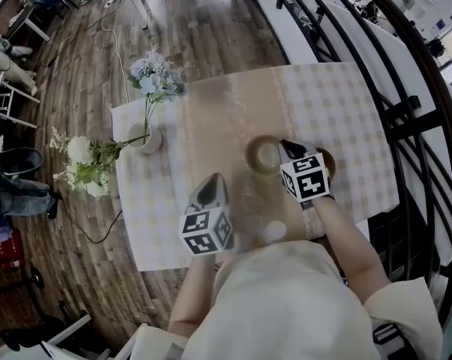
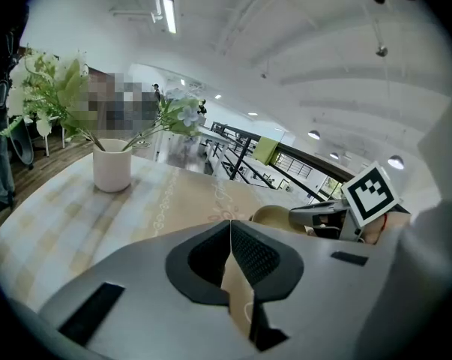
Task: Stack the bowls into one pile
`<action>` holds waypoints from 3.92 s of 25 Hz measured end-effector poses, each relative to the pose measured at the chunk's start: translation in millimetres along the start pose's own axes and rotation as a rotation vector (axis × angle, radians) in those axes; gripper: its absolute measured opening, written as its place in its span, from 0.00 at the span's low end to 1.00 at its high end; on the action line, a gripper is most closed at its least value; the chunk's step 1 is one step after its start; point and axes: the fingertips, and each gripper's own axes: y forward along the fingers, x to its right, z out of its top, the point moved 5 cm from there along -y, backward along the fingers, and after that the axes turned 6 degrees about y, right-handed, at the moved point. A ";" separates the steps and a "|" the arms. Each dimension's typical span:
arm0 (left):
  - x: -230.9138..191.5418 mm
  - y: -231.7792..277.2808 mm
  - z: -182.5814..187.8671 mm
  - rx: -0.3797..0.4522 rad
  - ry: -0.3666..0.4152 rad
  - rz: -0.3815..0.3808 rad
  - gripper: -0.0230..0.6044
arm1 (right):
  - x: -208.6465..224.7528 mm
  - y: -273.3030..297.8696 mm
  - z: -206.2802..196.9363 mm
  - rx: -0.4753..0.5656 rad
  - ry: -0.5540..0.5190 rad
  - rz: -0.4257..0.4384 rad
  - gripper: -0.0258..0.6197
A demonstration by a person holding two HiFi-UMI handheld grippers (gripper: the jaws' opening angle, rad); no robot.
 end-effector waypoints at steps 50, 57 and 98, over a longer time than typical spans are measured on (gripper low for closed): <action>1.6 -7.5 -0.4 0.023 0.018 0.008 0.04 | -23.9 3.2 0.2 -0.026 -0.059 0.061 0.06; 12.5 -15.5 -4.4 0.023 0.034 -0.003 0.04 | -29.8 -16.2 5.9 0.024 -0.053 0.075 0.06; 132.9 -3.4 -11.9 0.022 0.074 -0.009 0.04 | 82.9 -107.9 -35.7 0.074 0.077 0.061 0.06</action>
